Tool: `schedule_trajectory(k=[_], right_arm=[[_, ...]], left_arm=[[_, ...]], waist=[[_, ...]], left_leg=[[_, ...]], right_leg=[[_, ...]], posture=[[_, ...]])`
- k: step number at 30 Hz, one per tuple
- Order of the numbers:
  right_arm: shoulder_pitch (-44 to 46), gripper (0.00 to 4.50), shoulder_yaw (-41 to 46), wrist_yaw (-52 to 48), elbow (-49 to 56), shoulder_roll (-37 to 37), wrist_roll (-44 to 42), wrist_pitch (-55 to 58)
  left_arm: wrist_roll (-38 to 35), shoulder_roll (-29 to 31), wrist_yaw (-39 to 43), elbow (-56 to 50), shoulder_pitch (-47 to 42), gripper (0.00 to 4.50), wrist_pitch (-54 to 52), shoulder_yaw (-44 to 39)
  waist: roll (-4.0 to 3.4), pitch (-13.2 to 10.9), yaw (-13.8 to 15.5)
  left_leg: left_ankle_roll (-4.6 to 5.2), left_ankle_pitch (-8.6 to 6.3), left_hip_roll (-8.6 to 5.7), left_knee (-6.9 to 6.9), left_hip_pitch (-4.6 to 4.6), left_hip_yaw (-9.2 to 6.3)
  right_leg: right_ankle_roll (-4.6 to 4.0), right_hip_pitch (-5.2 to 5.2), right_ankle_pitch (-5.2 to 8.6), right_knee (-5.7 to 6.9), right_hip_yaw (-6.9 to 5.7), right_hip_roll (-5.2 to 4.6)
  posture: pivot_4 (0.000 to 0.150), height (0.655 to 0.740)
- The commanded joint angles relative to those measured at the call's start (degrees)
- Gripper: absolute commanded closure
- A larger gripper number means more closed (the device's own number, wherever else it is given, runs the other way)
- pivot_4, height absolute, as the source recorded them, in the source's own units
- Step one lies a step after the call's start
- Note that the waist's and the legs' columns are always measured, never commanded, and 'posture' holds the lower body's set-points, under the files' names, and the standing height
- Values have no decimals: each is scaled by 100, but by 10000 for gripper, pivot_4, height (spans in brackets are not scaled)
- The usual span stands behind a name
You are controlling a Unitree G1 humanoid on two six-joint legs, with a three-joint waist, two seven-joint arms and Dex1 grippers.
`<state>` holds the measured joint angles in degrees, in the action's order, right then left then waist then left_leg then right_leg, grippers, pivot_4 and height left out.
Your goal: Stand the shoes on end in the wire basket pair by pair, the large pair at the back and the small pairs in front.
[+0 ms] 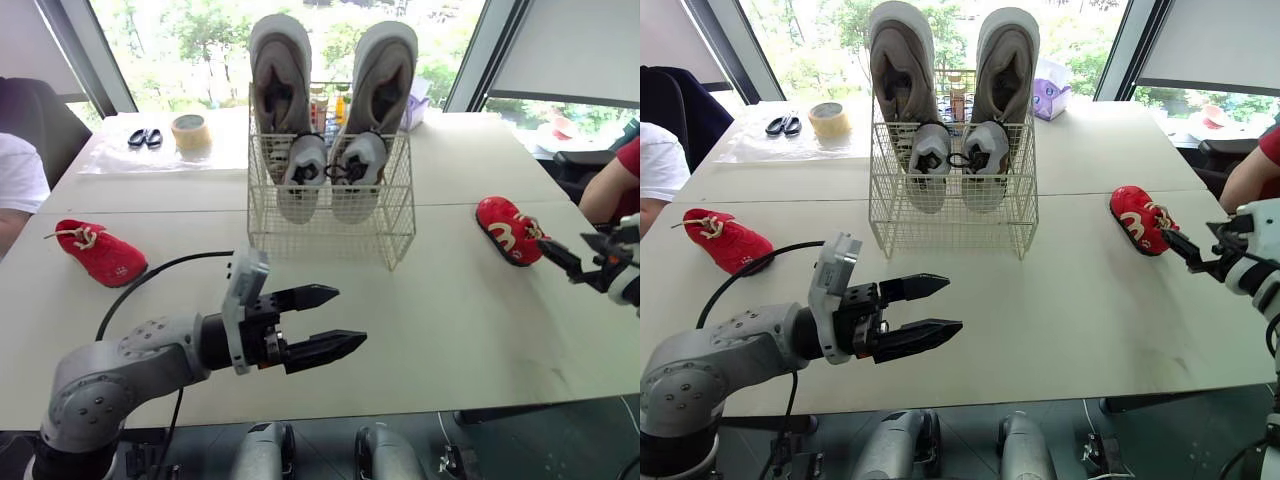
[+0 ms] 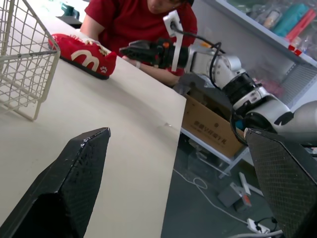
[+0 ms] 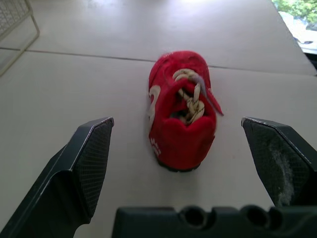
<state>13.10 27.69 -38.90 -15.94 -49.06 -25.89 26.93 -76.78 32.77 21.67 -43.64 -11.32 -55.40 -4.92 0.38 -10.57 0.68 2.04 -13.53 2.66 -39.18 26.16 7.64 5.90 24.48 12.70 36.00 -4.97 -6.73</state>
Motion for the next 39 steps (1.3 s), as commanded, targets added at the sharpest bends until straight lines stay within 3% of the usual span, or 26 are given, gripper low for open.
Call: schedule_trajectory(k=[1,10,25,28,32,36,39], right_arm=[[-77,0,65,-73,-100,182,4,-270],[730,0,-263,37,-1337,484,340,-922],[2866,0,-746,325,-5015,904,1136,-2989],[2991,7872,-788,385,-5281,945,1229,-3186],[3077,25260,-827,410,-5380,1038,1300,-3306],[3240,26751,-713,390,-5071,986,1193,-3465],[3694,26751,-533,344,-4019,793,889,-3441]], left_arm=[[356,222,225,-119,146,217,174,155],[462,407,357,21,66,217,323,175],[-75,975,-47,-98,-32,217,291,-73],[-285,1119,-238,-175,76,0,345,-195],[-757,1301,-531,-92,106,0,463,-497],[-623,1750,-1086,209,-204,0,574,-1130],[-236,2295,-1225,1203,-917,0,612,-1659]], waist=[[-6,3,-1],[-44,16,-4],[-48,14,-142],[-48,14,-145],[-48,14,-169],[-50,12,-169],[-73,-3,-170]], left_leg=[[5,-3,-1,0,0,0],[11,-7,-2,0,-2,0],[-17,10,-5,7,-2,0],[-18,11,-5,8,-2,0],[-20,12,-3,7,-5,0],[-21,12,-2,8,-7,1],[-22,13,-4,8,-6,1]], right_leg=[[0,0,0,0,0,0],[-2,1,2,-1,3,1],[3,0,2,-1,4,4],[4,0,2,-1,4,4],[3,-1,2,-1,5,4],[3,-1,2,0,5,4],[3,0,2,1,6,4]], posture=[[1500,7351],[1500,7351],[1500,7351],[1500,7351],[1500,7351],[1500,7351],[1500,7351]])
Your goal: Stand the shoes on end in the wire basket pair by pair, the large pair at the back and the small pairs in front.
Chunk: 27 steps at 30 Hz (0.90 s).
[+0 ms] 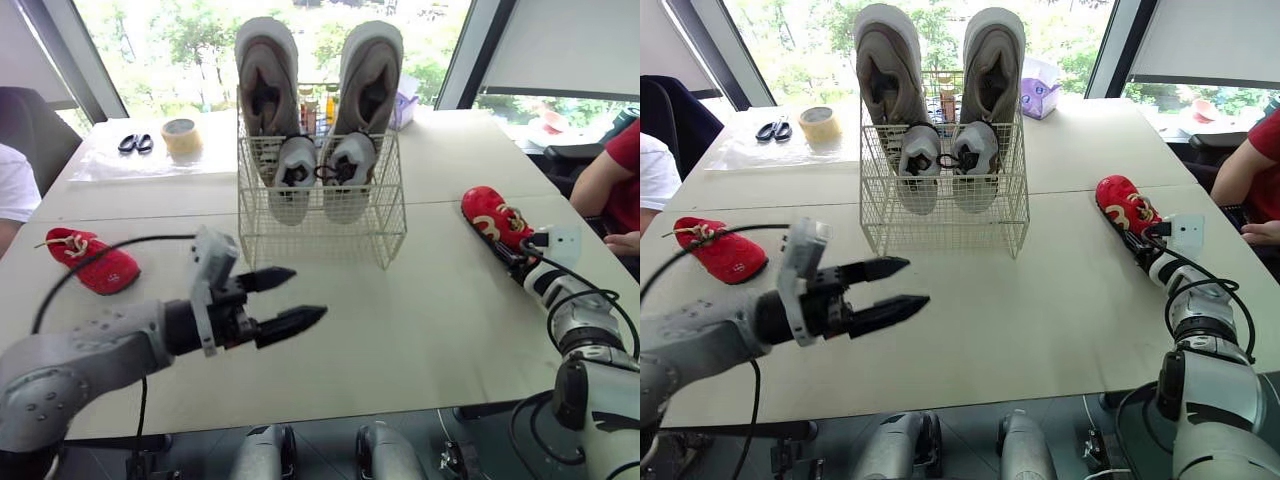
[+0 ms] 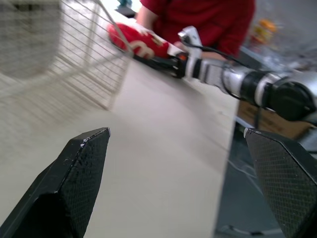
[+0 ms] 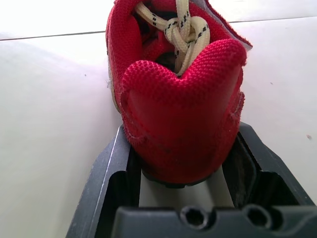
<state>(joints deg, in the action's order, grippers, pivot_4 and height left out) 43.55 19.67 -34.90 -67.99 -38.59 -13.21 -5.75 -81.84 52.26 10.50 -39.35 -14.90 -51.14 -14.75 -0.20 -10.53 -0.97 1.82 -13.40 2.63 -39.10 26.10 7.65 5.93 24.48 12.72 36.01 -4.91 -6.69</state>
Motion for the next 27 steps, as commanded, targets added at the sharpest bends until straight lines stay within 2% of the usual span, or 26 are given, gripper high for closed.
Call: schedule_trajectory(k=[1,2,5,8,12,14,18,22,27], right_arm=[[877,26751,265,-101,1710,-312,-485,-46],[1007,26751,259,-124,2087,-342,-553,71],[1645,26751,-51,-690,3581,-409,-960,812],[2092,26751,-213,-1516,5146,-520,-2103,2235],[2394,26751,-686,-1946,6360,-593,-2493,2998],[2458,26751,-959,-2144,6635,-591,-2374,2997],[2570,26751,-1392,-2501,6786,-529,-2066,2764],[2652,26751,-1504,-2692,6767,-379,-2062,2709],[2685,26751,-1690,-2817,6624,-278,-1659,2327]], left_arm=[[194,367,138,1286,-900,0,265,-772],[125,358,319,1637,-1143,0,299,-826],[-594,31,887,3195,-2385,0,188,-967],[-882,-127,1406,4185,-3545,0,-51,-947],[-1074,-377,1743,5267,-4803,0,-533,-851],[-1118,-483,1861,5634,-5179,0,-882,-772],[-772,-517,2311,5705,-5481,0,-1383,-508],[-763,-593,2410,5748,-5712,0,-1677,-525],[-562,-652,2499,5728,-5960,0,-2030,-397]], waist=[[-38,-22,-5],[-68,-37,-6],[-79,-37,6],[-60,-37,31],[-29,-26,55],[-28,-27,38],[-26,-28,35],[-20,-32,18],[-19,-34,14]], left_leg=[[0,0,-1,1,0,5],[0,0,-2,1,1,7],[-1,1,-2,12,12,17],[-19,11,8,25,25,12],[-18,10,9,28,30,7],[-7,3,2,7,28,10],[1,-1,-12,0,28,7],[0,0,-11,2,30,6],[-3,2,-10,5,30,9]], right_leg=[[1,4,0,0,4,0],[2,7,-1,0,6,-1],[25,29,-8,10,14,0],[24,40,4,13,5,24],[22,27,7,3,-7,28],[24,18,6,-1,-6,16],[24,17,6,5,-5,-2],[24,24,6,12,-5,-1],[24,28,6,16,-6,0]], posture=[[1500,7351],[1500,7351],[1500,7351],[1500,7351],[1500,7351],[1500,7351],[1500,7351],[1500,7351],[1500,7351]])
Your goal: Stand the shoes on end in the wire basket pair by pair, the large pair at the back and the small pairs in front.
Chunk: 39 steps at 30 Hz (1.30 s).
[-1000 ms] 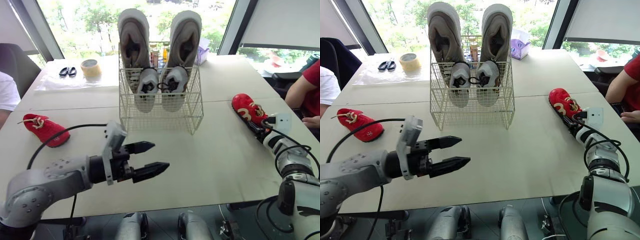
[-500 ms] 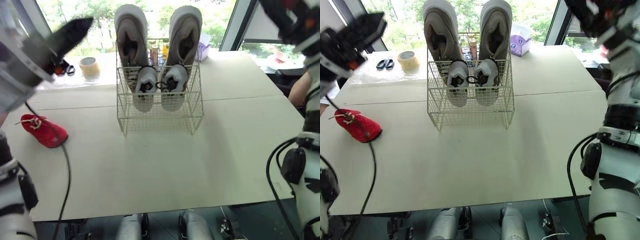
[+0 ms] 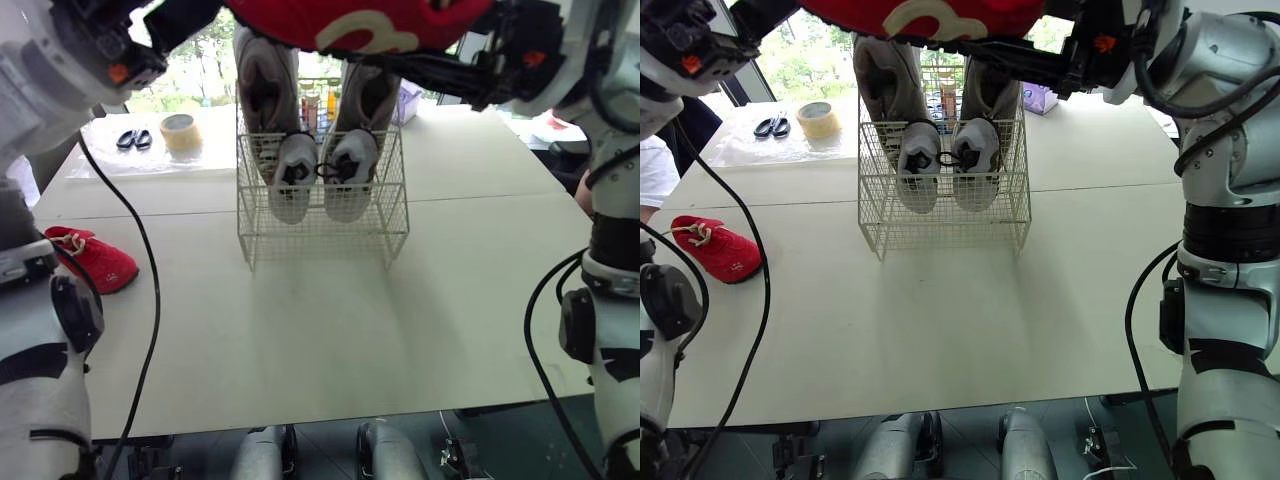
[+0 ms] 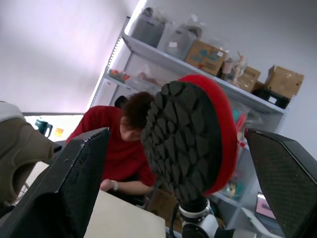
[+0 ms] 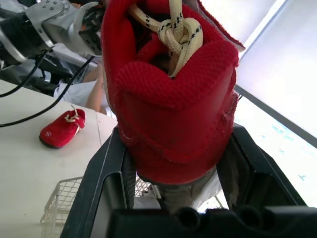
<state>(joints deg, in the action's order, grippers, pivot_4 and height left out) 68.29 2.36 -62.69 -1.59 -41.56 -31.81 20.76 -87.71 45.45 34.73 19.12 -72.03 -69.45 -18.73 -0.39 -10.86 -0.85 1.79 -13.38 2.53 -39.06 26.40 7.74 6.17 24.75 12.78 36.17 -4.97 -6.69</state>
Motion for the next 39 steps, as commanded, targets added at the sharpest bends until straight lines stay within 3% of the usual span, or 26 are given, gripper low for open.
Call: schedule_trajectory(k=[1,6,7,9,16,18,20,23,25,28,32,39], right_arm=[[208,26751,-15,-50,-60,27,350,-480],[234,26751,-183,-83,-224,112,837,-1126],[231,26787,-199,-91,-227,135,873,-1168],[196,26800,-222,-109,-151,172,884,-1164],[127,26800,-211,-162,-9,214,787,-964],[88,26800,-146,-105,44,233,683,-800],[41,16812,16,55,83,268,489,-510],[-291,1225,959,848,153,533,-902,837],[-614,428,1495,1539,217,888,-1654,1411],[-1071,428,2140,3094,521,2026,-2897,1722],[-1201,428,2236,4784,1037,3489,-3816,1502],[-804,428,1694,5273,1037,4166,-3937,1369]], left_arm=[[-30,24,25,-170,-320,0,-313,5],[462,65,85,-416,-430,0,-661,354],[594,-7,137,-318,-456,2587,-622,399],[857,-95,462,-62,-521,8538,-507,458],[1471,-85,991,442,-654,40602,-422,359],[1442,-80,982,423,-531,40602,-451,164],[1318,-118,865,387,-378,41155,-434,-110],[829,-419,293,149,32,41155,-188,-844],[535,-753,-207,-139,345,41155,49,-1235],[358,-1488,-1058,-732,817,41155,695,-1574],[448,-2210,-1413,-1737,1269,41155,1288,-1411],[737,-2833,-1433,-2088,1390,41155,2080,-1016]], waist=[[0,0,4],[2,-1,6],[2,-1,3],[2,-1,7],[2,-2,0],[3,-2,-1],[2,-2,-5],[4,-2,-1],[12,3,24],[20,8,23],[16,5,4],[17,6,15]], left_leg=[[0,0,0,0,0,-1],[0,0,-1,-1,1,-1],[0,0,-1,-1,0,-1],[-3,2,-1,-1,-1,0],[-5,3,0,0,2,4],[-5,3,0,0,2,3],[-5,3,1,0,2,2],[-5,3,5,0,0,-2],[-4,4,20,-5,0,-16],[-4,4,21,-9,-10,-20],[-4,4,18,-5,-11,-16],[-4,4,4,-2,2,-2]], right_leg=[[0,0,0,0,0,0],[0,-1,0,0,0,-1],[0,0,0,1,1,-1],[0,0,0,4,1,-1],[0,5,0,4,1,1],[0,6,0,4,1,1],[0,6,0,5,1,1],[0,5,0,7,2,1],[-2,-1,-1,9,1,0],[-2,-16,-2,8,0,-4],[-4,-8,-4,16,2,-5],[-4,1,-3,9,1,2]], posture=[[1500,7351],[1500,7351],[1500,7351],[1500,7351],[1500,7351],[1500,7351],[1500,7351],[1500,7351],[1500,7351],[1500,7351],[1500,7351],[1500,7351]])
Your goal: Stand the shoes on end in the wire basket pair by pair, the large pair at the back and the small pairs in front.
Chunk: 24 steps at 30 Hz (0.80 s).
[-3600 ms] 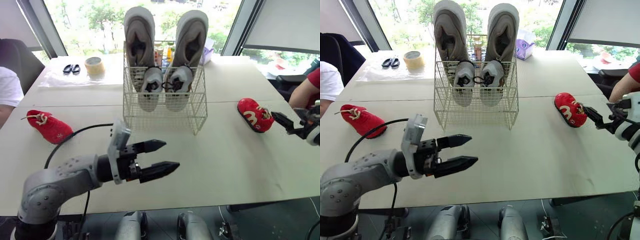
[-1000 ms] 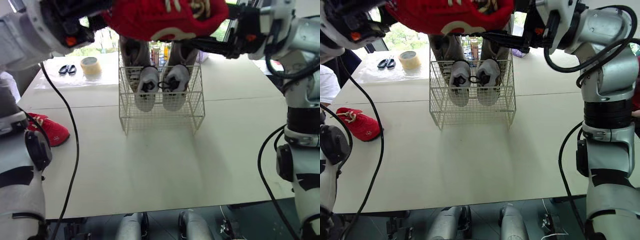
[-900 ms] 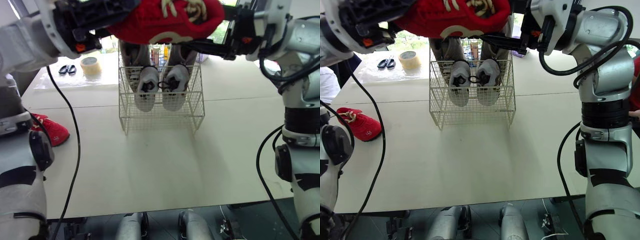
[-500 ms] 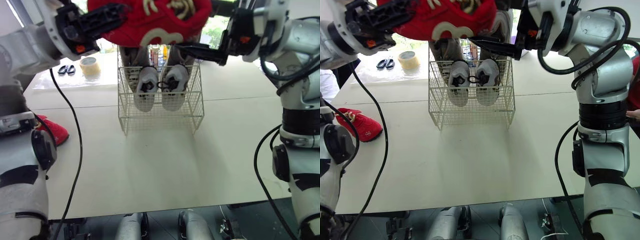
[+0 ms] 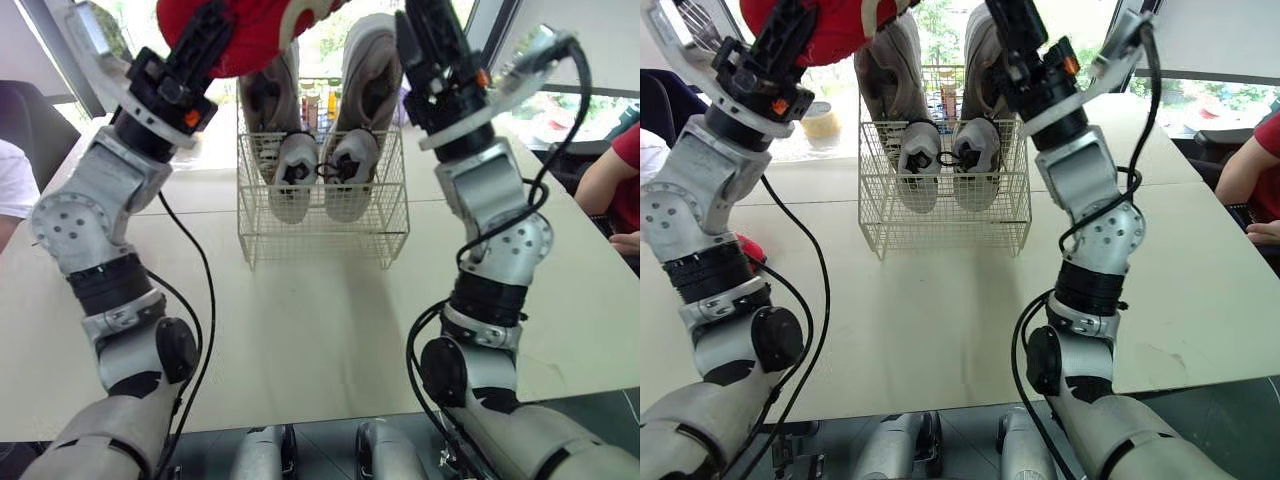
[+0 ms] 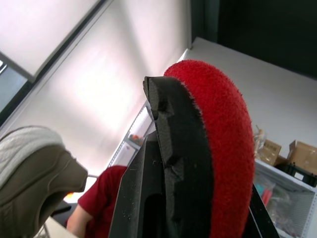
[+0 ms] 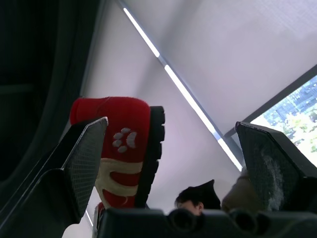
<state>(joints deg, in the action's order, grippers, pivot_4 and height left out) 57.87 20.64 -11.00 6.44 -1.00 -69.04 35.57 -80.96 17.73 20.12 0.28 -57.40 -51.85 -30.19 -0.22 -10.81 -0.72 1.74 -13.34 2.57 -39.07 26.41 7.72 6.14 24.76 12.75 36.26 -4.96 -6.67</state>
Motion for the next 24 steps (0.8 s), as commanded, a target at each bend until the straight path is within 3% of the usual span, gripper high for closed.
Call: schedule_trajectory(k=[1,16,19,24], right_arm=[[273,428,-181,126,244,143,-232,-119],[355,428,-488,-19,272,71,-18,-464],[350,9181,-504,-34,292,53,-15,-493],[373,30536,-529,-79,326,23,-18,-487]], left_arm=[[84,-88,48,-237,-57,41155,351,206],[175,-197,163,-285,401,41155,533,755],[247,-164,211,-340,435,41155,553,830],[351,-101,348,-481,533,41155,650,922]], waist=[[1,1,1],[1,1,-4],[1,1,-12],[1,1,-11]], left_leg=[[0,0,0,-1,-1,-1],[2,-1,2,1,1,-4],[2,-1,2,1,1,-4],[2,-1,3,2,1,-4]], right_leg=[[0,-2,0,0,-1,1],[0,-1,0,-4,-1,6],[0,-1,0,-4,-1,6],[0,-1,0,-5,-1,6]], posture=[[1500,7351],[1500,7351],[1500,7351],[1500,7351]])
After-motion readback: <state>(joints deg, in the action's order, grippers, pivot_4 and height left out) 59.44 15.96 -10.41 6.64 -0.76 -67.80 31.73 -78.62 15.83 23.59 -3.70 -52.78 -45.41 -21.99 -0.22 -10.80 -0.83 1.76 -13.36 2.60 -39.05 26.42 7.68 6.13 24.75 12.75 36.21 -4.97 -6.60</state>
